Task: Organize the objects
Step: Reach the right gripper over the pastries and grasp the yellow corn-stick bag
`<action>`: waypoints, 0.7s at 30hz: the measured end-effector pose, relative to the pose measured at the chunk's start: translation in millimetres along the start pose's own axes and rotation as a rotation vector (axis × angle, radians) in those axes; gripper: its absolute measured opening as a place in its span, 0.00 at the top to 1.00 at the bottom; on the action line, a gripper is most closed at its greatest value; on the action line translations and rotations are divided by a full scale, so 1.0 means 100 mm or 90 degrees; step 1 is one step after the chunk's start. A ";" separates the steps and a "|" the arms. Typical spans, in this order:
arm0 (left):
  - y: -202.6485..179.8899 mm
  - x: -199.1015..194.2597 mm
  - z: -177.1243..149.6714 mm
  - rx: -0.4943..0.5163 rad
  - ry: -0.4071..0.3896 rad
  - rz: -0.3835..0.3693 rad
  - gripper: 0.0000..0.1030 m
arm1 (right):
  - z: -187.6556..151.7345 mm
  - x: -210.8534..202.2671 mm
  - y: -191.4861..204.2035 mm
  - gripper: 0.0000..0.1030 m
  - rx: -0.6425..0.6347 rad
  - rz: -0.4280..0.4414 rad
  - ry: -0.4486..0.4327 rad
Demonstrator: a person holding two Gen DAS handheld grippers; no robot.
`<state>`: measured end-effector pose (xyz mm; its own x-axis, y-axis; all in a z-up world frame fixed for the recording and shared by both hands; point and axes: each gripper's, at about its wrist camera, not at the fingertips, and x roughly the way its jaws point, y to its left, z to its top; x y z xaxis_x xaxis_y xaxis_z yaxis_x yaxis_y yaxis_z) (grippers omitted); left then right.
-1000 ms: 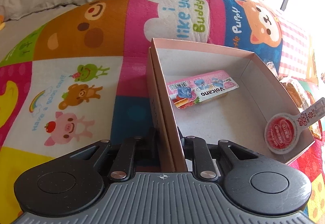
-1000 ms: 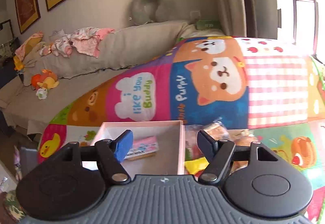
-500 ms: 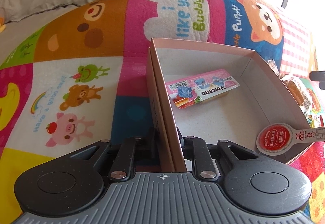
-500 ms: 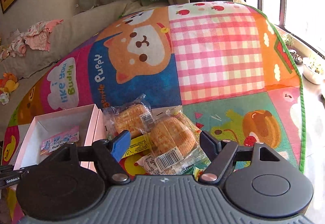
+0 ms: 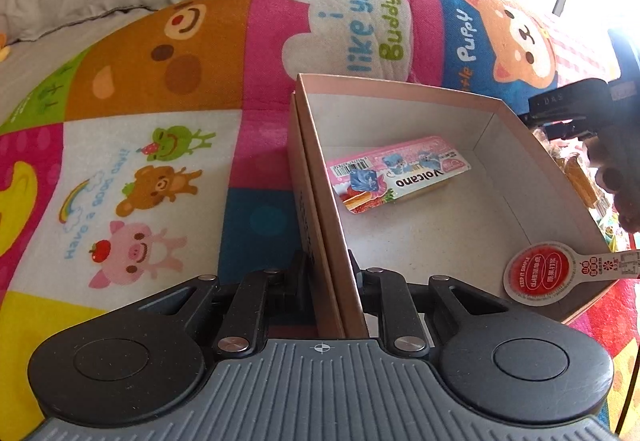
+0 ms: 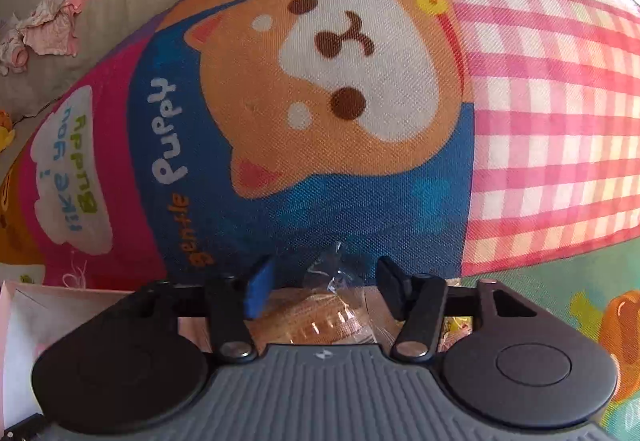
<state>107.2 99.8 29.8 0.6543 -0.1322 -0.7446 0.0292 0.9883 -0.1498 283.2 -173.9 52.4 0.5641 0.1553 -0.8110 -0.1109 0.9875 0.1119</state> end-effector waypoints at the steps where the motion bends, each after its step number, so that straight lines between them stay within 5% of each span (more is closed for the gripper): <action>1: 0.00 0.00 0.00 0.000 0.000 -0.001 0.81 | -0.07 -0.05 -0.01 0.55 -0.012 0.004 -0.002; 11: 0.02 0.01 0.01 -0.014 -0.006 -0.004 0.81 | -1.03 -0.95 -0.27 0.55 -0.067 0.027 0.028; 16: 0.02 0.01 0.01 -0.014 -0.006 -0.002 0.82 | -1.43 -1.42 -0.27 0.53 -0.113 -0.017 0.006; 21: 0.00 0.01 0.01 -0.011 -0.004 0.000 0.82 | -1.59 -1.84 -0.26 0.51 -0.037 0.140 -0.033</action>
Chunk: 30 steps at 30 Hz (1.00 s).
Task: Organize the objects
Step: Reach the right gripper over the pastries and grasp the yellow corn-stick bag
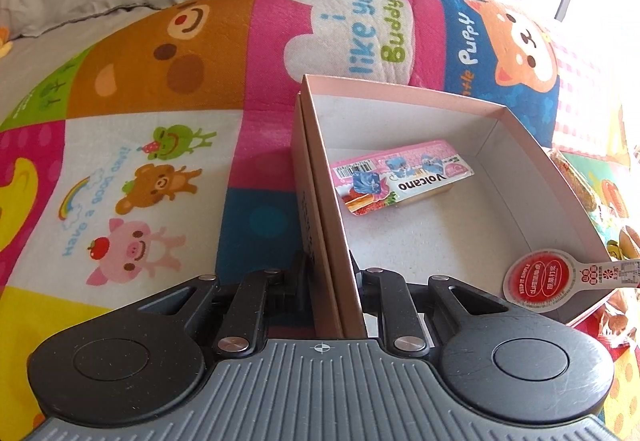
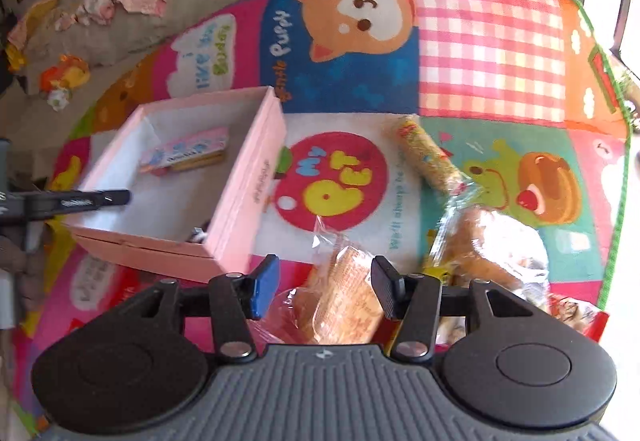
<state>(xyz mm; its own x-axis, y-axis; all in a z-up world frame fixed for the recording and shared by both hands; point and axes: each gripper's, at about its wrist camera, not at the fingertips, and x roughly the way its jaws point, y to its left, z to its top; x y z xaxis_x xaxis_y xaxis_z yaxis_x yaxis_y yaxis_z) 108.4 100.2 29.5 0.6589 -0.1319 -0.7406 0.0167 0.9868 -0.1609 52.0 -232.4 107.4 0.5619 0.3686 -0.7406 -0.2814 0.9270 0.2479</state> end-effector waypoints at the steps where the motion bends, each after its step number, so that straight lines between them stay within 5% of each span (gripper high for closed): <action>1: 0.00 0.00 0.00 -0.001 0.000 0.000 0.82 | 0.02 -0.02 0.04 0.51 0.012 0.028 -0.004; 7: 0.00 0.00 0.00 -0.002 0.001 -0.001 0.81 | 0.19 0.19 0.29 0.70 0.058 0.106 0.008; 10: 0.00 0.00 -0.01 -0.003 0.001 -0.004 0.81 | 0.26 0.38 0.45 0.92 0.061 0.113 0.035; 15: 0.01 -0.01 -0.01 -0.004 0.000 -0.004 0.81 | 0.43 0.54 0.78 0.92 0.044 0.216 0.030; 20: 0.01 -0.01 -0.01 -0.004 0.000 -0.005 0.81 | 0.53 0.59 0.87 0.92 0.020 0.188 -0.010; 27: 0.01 -0.01 -0.01 -0.003 0.001 -0.005 0.81 | 0.45 0.34 0.58 0.90 -0.028 0.074 -0.075; 30: 0.00 -0.01 0.00 -0.002 0.001 -0.006 0.81 | 0.46 0.17 0.24 0.70 -0.038 -0.031 -0.134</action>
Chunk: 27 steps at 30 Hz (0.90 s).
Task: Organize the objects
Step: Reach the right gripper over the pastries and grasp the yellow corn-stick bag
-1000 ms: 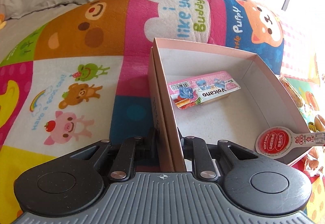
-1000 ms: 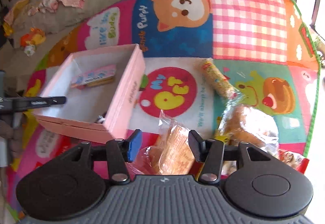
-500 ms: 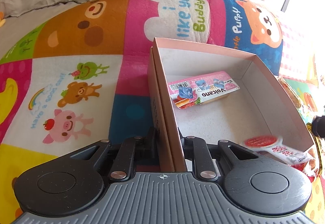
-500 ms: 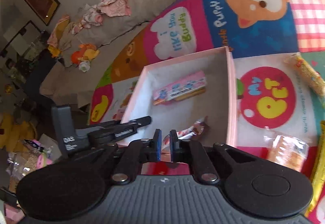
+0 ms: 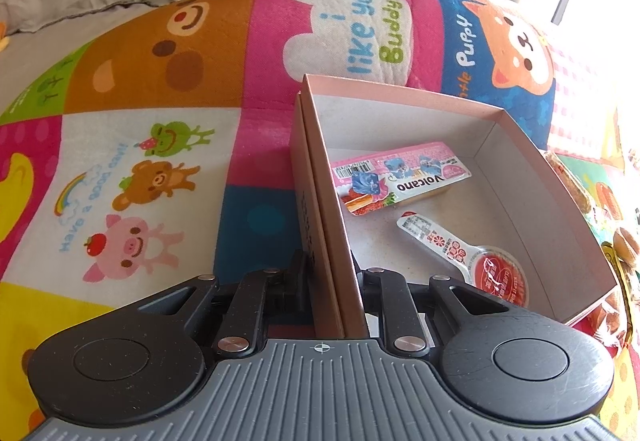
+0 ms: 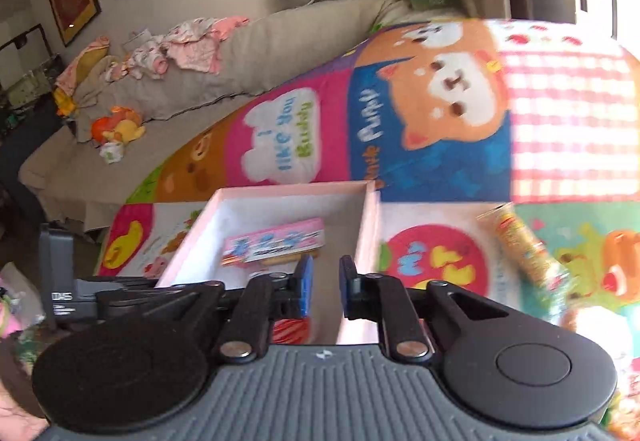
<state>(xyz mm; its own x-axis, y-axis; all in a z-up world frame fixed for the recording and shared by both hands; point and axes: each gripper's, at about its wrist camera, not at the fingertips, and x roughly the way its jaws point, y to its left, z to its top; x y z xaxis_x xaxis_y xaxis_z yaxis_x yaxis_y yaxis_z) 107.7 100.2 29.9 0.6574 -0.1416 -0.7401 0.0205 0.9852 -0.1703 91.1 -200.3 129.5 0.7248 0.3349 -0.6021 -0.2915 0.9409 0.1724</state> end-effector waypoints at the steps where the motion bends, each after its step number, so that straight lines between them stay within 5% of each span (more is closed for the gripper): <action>1: 0.00 0.00 0.00 0.000 -0.001 0.000 0.81 | 0.01 -0.03 -0.17 0.59 0.008 -0.036 -0.011; 7: -0.02 0.02 0.01 0.000 -0.004 0.000 0.81 | -0.34 -0.14 -1.17 0.34 0.108 -0.180 -0.009; 12: -0.03 0.02 0.01 0.007 -0.005 0.005 0.82 | -0.84 -0.05 -1.51 0.33 0.133 -0.221 0.031; 18: -0.04 0.02 0.01 0.010 -0.004 0.007 0.82 | -0.96 0.02 -1.74 0.30 0.244 -0.125 0.020; 22: -0.07 0.02 0.01 0.020 -0.001 0.018 0.83 | -0.76 -0.10 -1.33 0.27 0.170 0.006 0.015; 27: -0.07 0.02 0.01 0.023 0.005 0.016 0.83 | -0.35 -0.06 -1.10 0.27 0.069 -0.041 -0.021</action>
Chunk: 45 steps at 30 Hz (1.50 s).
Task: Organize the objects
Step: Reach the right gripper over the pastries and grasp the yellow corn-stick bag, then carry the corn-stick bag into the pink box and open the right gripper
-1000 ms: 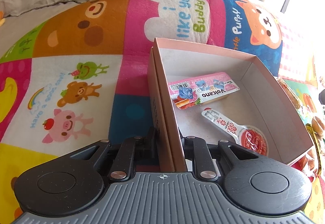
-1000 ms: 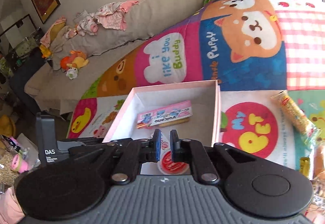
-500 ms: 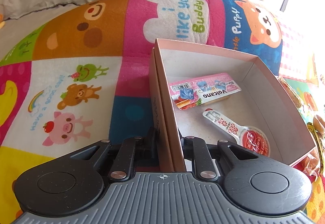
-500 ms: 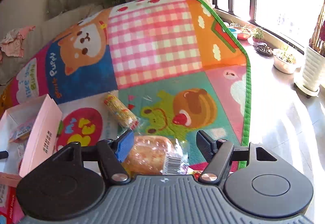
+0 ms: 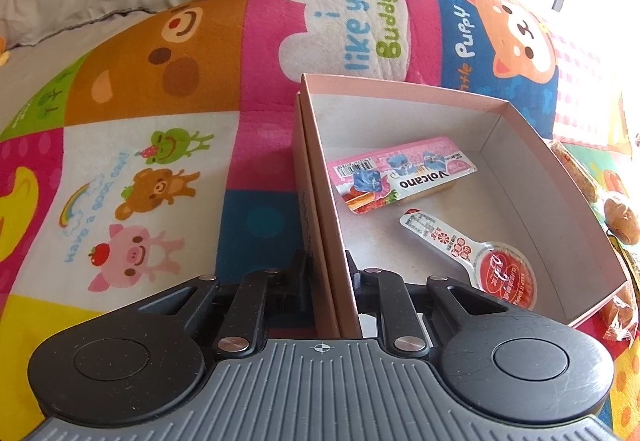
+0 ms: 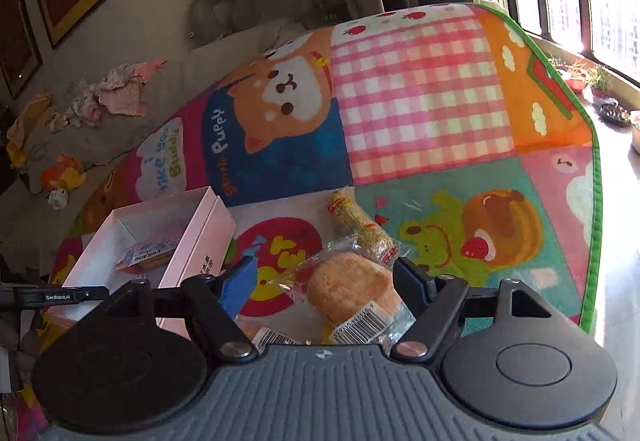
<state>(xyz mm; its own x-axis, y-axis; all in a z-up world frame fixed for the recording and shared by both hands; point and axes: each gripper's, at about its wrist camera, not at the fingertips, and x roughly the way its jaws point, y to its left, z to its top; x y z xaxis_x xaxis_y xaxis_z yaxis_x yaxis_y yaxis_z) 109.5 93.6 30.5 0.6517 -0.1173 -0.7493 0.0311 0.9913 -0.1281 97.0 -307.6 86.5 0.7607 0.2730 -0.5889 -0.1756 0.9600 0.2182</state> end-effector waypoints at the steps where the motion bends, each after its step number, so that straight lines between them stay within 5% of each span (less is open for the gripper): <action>1: 0.00 0.00 0.00 -0.002 0.001 -0.002 0.82 | 0.10 0.11 0.00 0.27 -0.008 -0.013 0.006; 8: 0.00 0.00 0.01 -0.011 0.003 -0.015 0.73 | 0.50 1.19 -0.21 0.27 0.035 -0.044 0.128; 11: -0.01 0.00 0.00 -0.009 0.002 -0.018 0.70 | 0.42 1.39 -0.18 0.44 0.021 -0.061 0.162; 16: 0.02 0.00 -0.01 -0.017 -0.003 -0.024 0.70 | 0.22 1.16 -0.02 0.68 -0.009 -0.064 0.183; 24: 0.00 0.02 -0.01 -0.009 -0.004 -0.019 0.71 | -0.17 0.53 -0.04 0.71 0.075 0.000 0.243; 38: 0.00 0.03 0.00 -0.002 0.000 -0.002 0.77 | -0.23 0.68 0.34 0.73 -0.093 -0.093 0.192; 45: 0.03 0.02 0.01 -0.017 0.009 0.003 0.84 | -0.09 -0.13 0.51 0.73 -0.070 -0.059 0.110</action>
<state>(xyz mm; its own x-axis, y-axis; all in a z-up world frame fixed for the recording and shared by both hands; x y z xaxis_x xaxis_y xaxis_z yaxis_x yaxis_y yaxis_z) 111.5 96.6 28.7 0.6414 -0.1142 -0.7586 0.0085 0.9899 -0.1418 72.5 -261.5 98.5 0.6603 0.1809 -0.7288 -0.1845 0.9799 0.0761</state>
